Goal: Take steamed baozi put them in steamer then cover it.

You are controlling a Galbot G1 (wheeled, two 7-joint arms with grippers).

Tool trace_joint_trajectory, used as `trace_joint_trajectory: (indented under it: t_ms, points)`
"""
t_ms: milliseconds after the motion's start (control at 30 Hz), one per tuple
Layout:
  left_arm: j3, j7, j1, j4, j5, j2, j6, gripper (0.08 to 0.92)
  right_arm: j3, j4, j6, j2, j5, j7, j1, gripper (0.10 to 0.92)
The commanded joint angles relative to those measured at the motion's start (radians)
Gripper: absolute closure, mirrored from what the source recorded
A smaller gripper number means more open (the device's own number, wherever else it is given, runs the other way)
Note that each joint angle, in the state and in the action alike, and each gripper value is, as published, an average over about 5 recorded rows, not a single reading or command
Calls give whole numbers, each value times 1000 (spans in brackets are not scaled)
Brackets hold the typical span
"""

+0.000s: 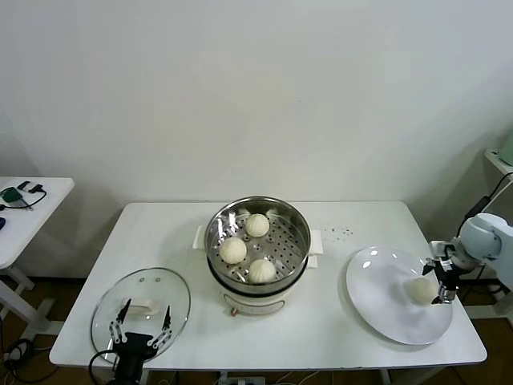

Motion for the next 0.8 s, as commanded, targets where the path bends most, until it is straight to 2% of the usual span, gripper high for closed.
trace_joint_trajectory:
  t_ms: [33,267,533,667,800]
  points:
    - [0,0,-1,0,3,0,2,177,56,-64,20,47,-54,-5,-48,203]
    - [-3,0,-4,-1,2,3,3,177,48,-60,19,57,-56,-9,-42,207]
    - [-1,0,-7,-5,2,-2,2,177,40,-54,21,44,-41,-16,-27,309]
    - [-2,-1,-3,-6,2,-1,-1,177,15,-38,16,35,0,-16,6,332]
    - [-2,-1,-2,-9,-1,1,-3,177,-104,-21,-6,30,102,-11,140,342]
